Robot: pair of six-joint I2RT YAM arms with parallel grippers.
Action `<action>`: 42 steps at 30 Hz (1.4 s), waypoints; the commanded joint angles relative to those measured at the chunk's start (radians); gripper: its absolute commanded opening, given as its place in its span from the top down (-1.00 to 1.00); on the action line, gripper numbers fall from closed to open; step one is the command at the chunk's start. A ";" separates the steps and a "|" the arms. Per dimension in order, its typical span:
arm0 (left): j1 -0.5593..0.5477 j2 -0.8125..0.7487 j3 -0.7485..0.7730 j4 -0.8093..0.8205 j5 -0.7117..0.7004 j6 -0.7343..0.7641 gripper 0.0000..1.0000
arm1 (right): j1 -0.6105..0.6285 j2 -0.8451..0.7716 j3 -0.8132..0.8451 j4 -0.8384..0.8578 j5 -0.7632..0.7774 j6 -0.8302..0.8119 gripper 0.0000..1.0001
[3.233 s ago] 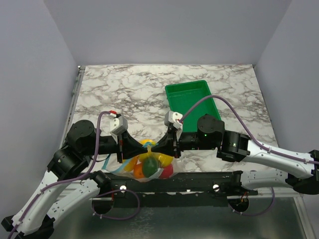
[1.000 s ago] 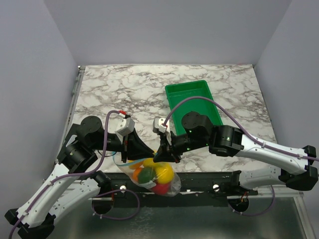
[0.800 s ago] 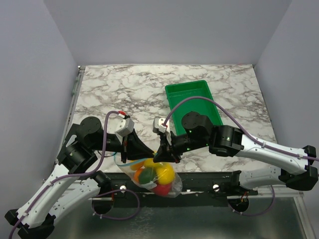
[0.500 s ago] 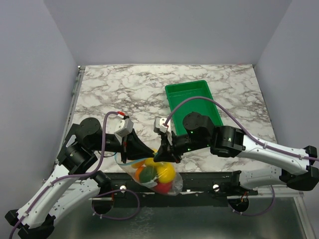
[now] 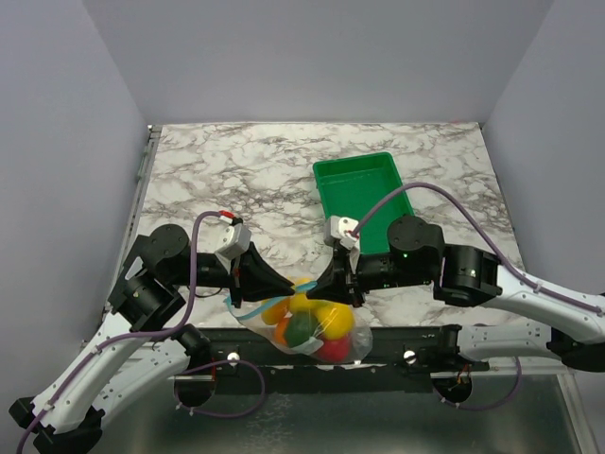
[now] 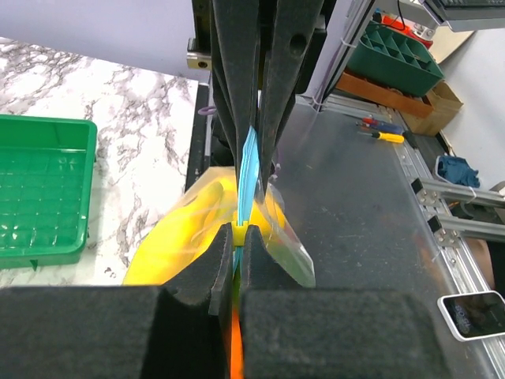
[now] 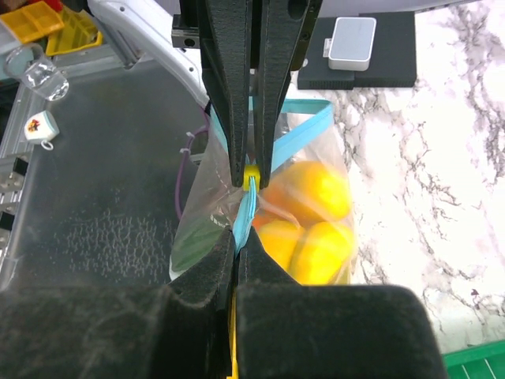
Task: Place the food in the zip-top bag and seal the zipper
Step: Zip the zipper food storage bag at the center of the board.
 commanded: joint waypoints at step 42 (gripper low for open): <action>-0.003 -0.100 -0.014 -0.203 -0.237 -0.022 1.00 | 0.003 -0.219 0.019 0.034 0.743 -0.034 0.99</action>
